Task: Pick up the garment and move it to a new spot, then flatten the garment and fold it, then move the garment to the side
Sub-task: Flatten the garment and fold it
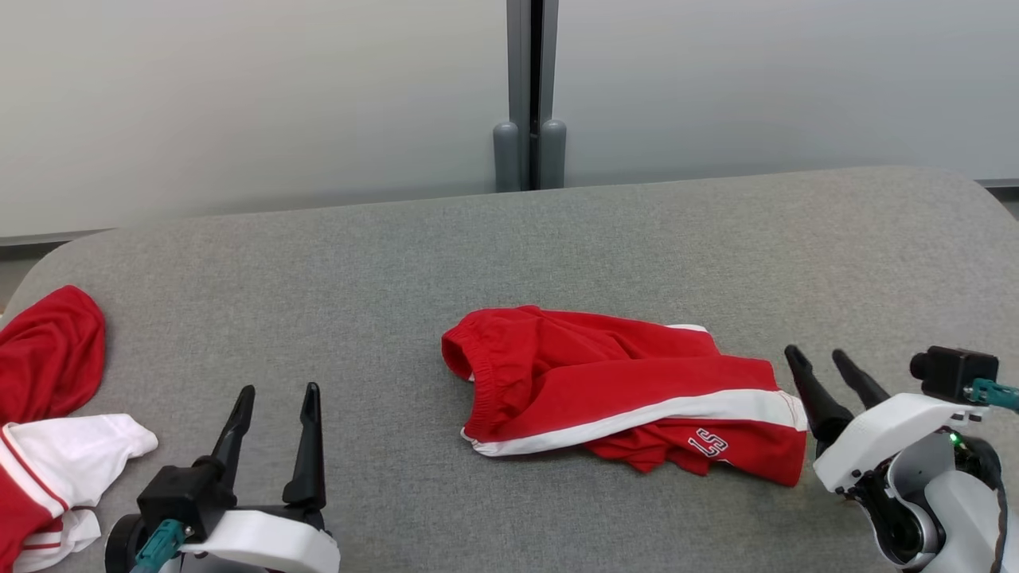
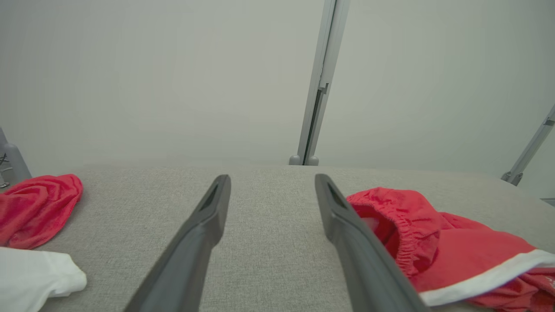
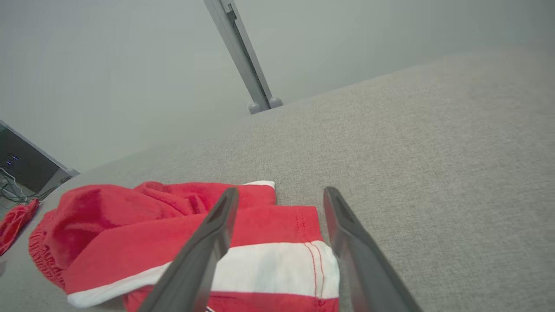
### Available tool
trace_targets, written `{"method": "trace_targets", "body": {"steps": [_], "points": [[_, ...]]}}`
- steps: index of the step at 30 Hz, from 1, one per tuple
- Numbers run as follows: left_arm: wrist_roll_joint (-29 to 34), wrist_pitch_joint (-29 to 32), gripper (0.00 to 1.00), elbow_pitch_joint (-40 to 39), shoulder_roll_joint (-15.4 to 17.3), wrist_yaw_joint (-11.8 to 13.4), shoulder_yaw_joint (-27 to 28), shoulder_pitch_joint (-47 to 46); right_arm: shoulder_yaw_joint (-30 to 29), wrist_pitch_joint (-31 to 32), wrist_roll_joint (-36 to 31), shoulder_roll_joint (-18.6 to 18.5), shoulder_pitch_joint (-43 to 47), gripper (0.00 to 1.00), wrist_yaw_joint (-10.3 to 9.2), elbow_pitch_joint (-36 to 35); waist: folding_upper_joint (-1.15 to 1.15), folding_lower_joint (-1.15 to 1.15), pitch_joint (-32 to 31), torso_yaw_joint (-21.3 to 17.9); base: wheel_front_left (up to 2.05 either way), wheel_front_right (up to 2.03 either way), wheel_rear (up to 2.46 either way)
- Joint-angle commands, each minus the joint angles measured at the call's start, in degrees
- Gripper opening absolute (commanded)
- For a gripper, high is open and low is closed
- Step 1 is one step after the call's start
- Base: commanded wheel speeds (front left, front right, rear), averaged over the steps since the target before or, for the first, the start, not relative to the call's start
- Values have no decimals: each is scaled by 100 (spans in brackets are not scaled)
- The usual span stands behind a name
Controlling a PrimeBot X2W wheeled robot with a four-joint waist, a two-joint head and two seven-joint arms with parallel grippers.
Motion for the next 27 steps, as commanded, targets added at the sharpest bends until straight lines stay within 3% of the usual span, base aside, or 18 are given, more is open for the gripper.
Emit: {"method": "trace_targets", "body": {"steps": [1, 8, 18, 27], "points": [[-56, -57, 100, -34, 36, 23, 54, 70, -43, -308, -106, -12, 92, 100, 0, -134, 0, 0, -47, -20, 0, 0, 0], [-55, -167, 100, -112, 87, 59, 127, 196, -329, -1375, -723, 144, 518, 100, 0, -592, 0, 0, -188, -83, 0, 0, 0], [-11, -281, 100, -124, 63, 103, 185, 325, -1266, -1706, -1652, 568, 1094, 100, 0, -1282, 0, 0, -273, -183, 0, 0, 0], [26, -327, 100, -195, 54, 123, 242, 420, -1492, -1654, -2089, 770, 1308, 100, 0, -1701, 0, 0, -325, -175, 0, 0, 0]]}}
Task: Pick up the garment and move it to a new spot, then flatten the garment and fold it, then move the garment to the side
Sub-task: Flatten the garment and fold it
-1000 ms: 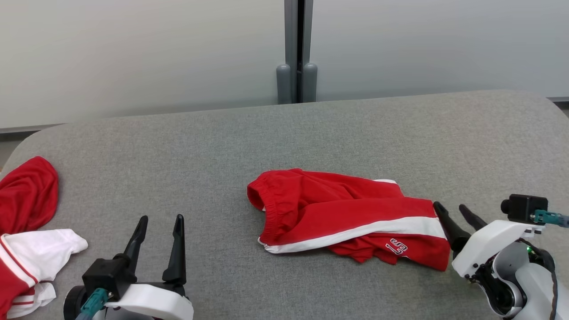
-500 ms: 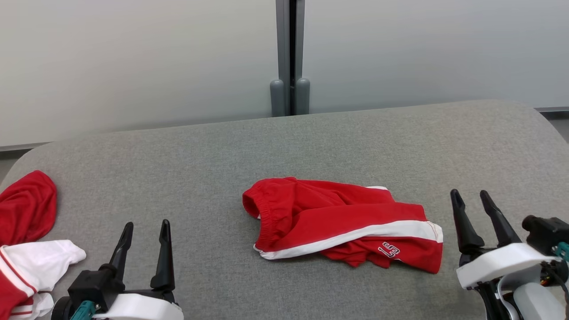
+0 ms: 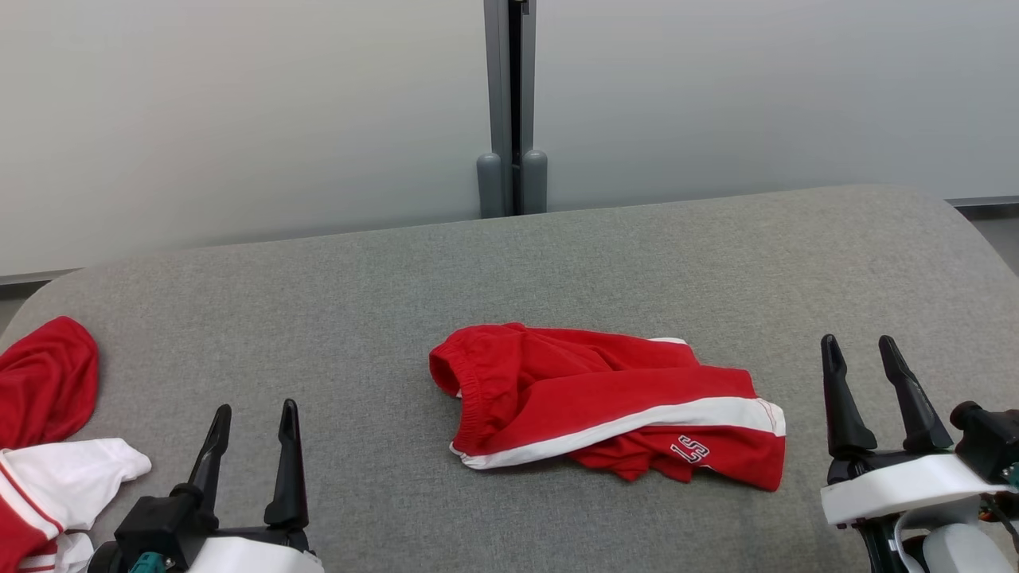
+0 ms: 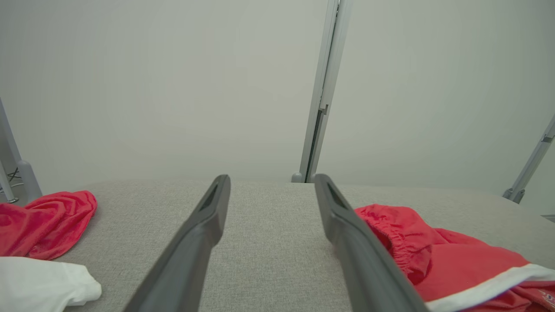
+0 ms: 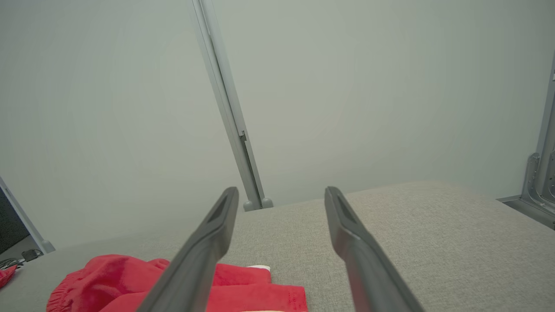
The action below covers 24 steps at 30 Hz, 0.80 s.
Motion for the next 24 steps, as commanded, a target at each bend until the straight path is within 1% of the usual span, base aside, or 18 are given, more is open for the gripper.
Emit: {"method": "trace_targets", "body": {"steps": [1, 10, 15, 20, 22, 24], "points": [[23, -26, 100, -16, 19, 12, 21, 74, -25, 32, -37, -5, 71, 100, 0, -48, 0, 0, -3, 11, 0, 0, 0], [85, -35, 100, -50, 59, 60, -35, 49, -67, 196, -165, 10, 137, 100, 0, -285, 0, 0, -5, 33, 0, 0, 0], [105, 37, 100, -56, 82, 56, -99, 13, -86, 299, -216, 11, 167, 100, 0, -300, 0, 0, 2, 18, 0, 0, 0], [31, 512, 100, 188, 110, -118, -340, -155, -131, 582, -226, -22, 126, 100, 0, -170, 0, 0, 28, 8, 0, 0, 0], [6, 768, 100, 338, 117, -231, -501, -236, -161, 856, -144, -30, 96, 100, 0, -30, 0, 0, 54, -3, 0, 0, 0], [-37, 996, 100, 478, 112, -355, -629, -344, -246, 1221, 79, 43, 36, 100, 0, 127, 0, 0, 94, -20, 0, 0, 0]]}}
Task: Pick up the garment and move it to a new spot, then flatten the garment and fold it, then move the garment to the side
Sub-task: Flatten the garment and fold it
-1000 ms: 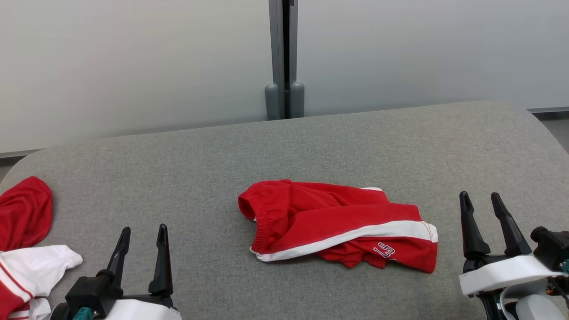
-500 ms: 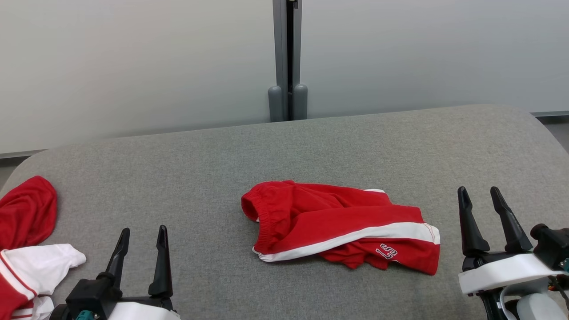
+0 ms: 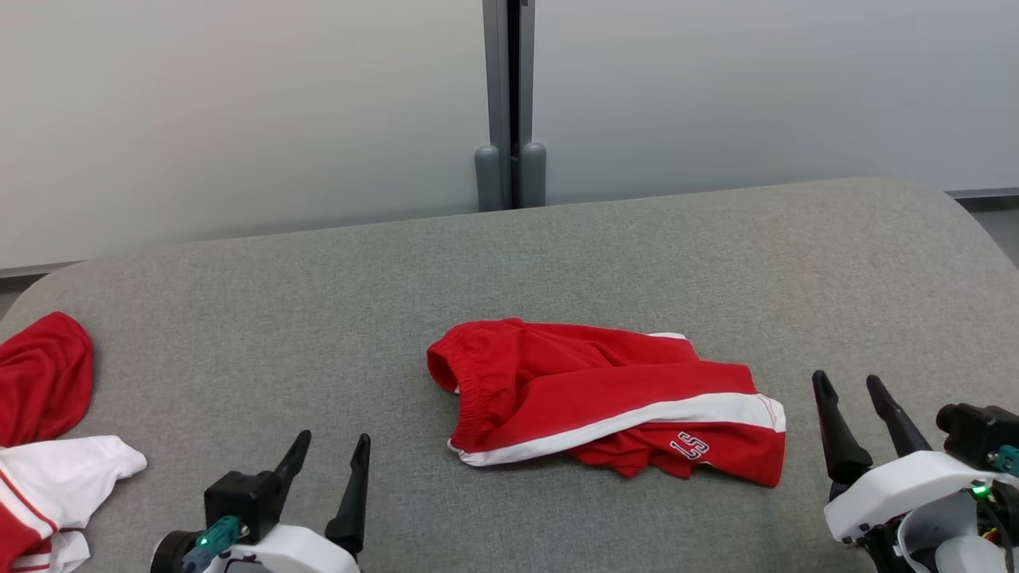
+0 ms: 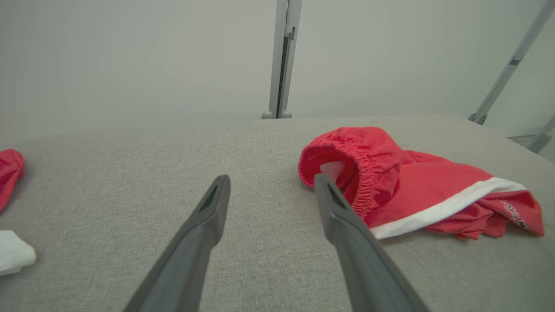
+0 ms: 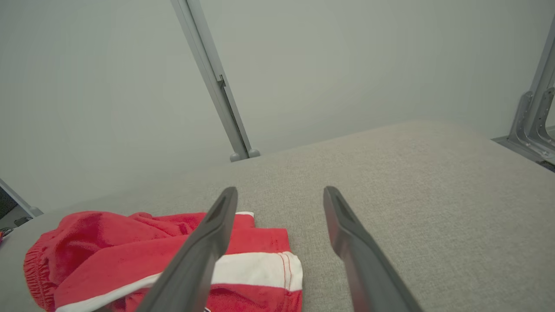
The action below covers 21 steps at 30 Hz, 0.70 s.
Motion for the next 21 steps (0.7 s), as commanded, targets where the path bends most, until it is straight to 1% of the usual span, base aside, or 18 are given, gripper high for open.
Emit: {"method": "trace_targets", "body": {"steps": [1, 2, 7, 11, 15, 21], "points": [[-51, 127, 100, 86, 36, -96, -80, -141, -44, 248, 101, -13, -96, 100, 0, 95, 0, 0, 44, -25, 0, 0, 0], [-51, 127, 100, 86, 36, -96, -80, -141, -44, 248, 101, -13, -96, 100, 0, 95, 0, 0, 44, -25, 0, 0, 0], [-124, 503, 100, 436, 8, -394, -360, -370, -74, 1134, 422, -105, -344, 100, 0, 500, 0, 0, 235, -91, 0, 0, 0], [-90, 734, 100, 766, -44, -612, -601, -680, 17, 1566, 745, -128, -643, 100, 0, 736, 0, 0, 493, -103, 0, 0, 0], [-39, 801, 100, 1019, -106, -793, -788, -1038, 174, 1761, 1044, -204, -916, 100, 0, 928, 0, 0, 700, -73, 0, 0, 0], [-44, 874, 100, 1409, -185, -944, -1020, -1505, 438, 1864, 1372, -304, -1244, 100, 0, 1262, 0, 0, 934, 18, 0, 0, 0]]}}
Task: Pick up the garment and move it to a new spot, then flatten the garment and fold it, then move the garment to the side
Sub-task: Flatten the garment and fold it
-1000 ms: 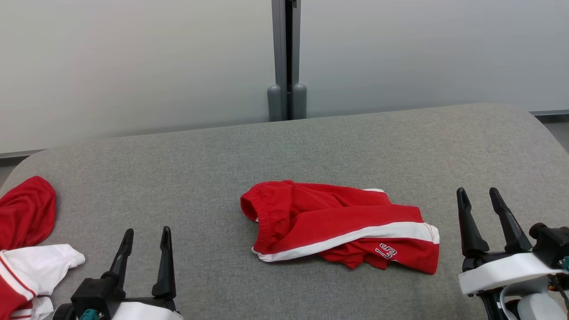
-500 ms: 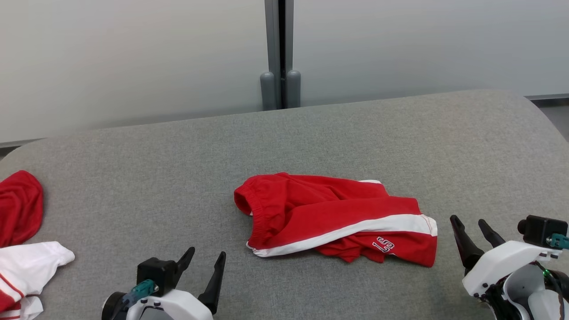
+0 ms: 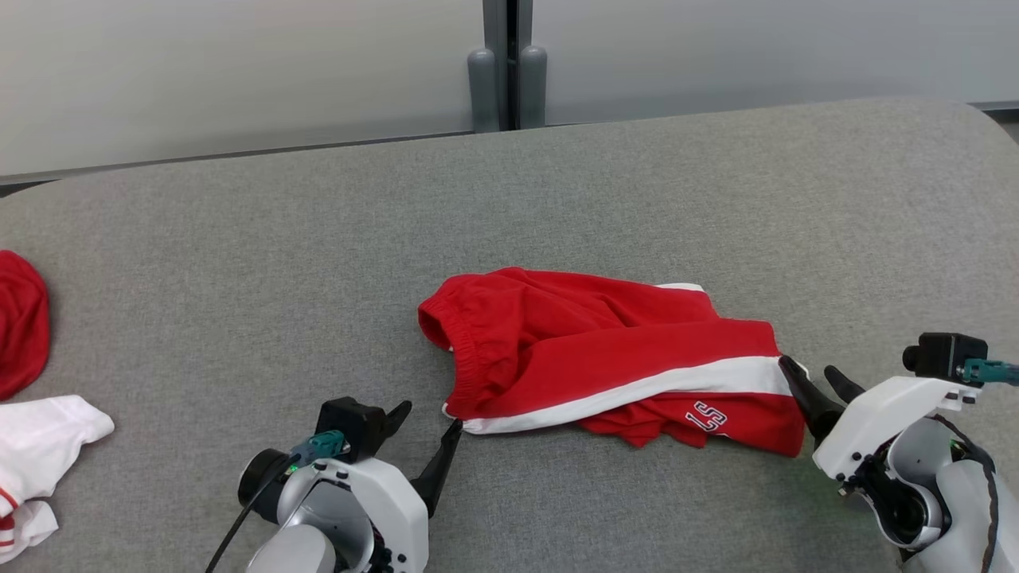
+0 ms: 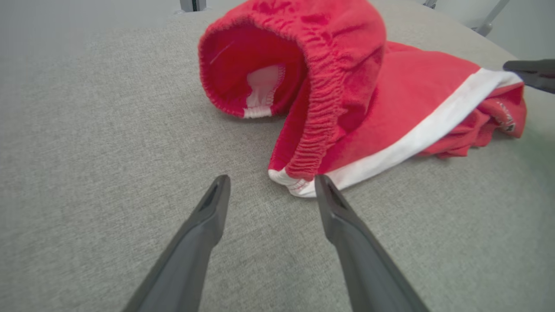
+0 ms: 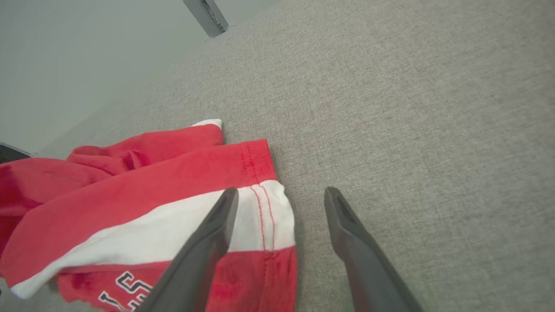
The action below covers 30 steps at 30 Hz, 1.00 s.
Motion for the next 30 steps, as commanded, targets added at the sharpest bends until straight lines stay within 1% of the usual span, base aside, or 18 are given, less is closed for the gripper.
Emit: {"method": "trace_targets", "body": {"steps": [1, 6, 11, 13, 15, 16, 17, 18, 24, 30], "points": [[33, -18, 100, 99, 5, -51, -46, -175, 75, 10, 82, -48, -129, 100, 0, 56, 0, 0, 99, 52, 0, 0, 0], [-81, 11, 100, 381, -60, -142, -259, -447, 335, 13, 313, -157, -291, 100, 0, 186, 0, 0, 228, 91, 0, 0, 0], [-170, -84, 100, 547, -74, -186, -468, -624, 560, -29, 493, -223, -363, 100, 0, 259, 0, 0, 299, 95, 0, 0, 0], [-214, -121, 100, 606, -91, -198, -549, -711, 646, -46, 566, -242, -381, 86, 0, 268, 0, 0, 324, 91, 0, 0, 0], [-235, -143, 100, 672, -96, -209, -647, -788, 740, -62, 630, -270, -401, 58, 0, 256, 0, 0, 348, 84, 0, 0, 0], [-254, -171, 71, 695, -93, -207, -691, -828, 791, -82, 672, -280, -404, 41, 0, 241, 0, 0, 354, 80, 0, 0, 0], [-265, -196, 33, 720, -90, -203, -733, -866, 841, -121, 708, -287, -408, 7, 0, 223, 0, 0, 355, 74, 0, 0, 0], [-280, -225, 0, 748, -85, -205, -766, -896, 897, -136, 744, -301, -417, 0, 0, 211, 0, 0, 351, 68, 0, 0, 0], [-390, -424, 0, 793, -21, -211, -858, -877, 1132, -349, 958, -373, -397, 0, 0, 141, 0, 0, 215, 37, 0, 0, 0], [-641, -578, 0, 495, 142, -213, -791, -649, 1296, -820, 1289, -454, -263, 0, 0, -132, 0, 0, -84, 9, 0, 0, 0]]}}
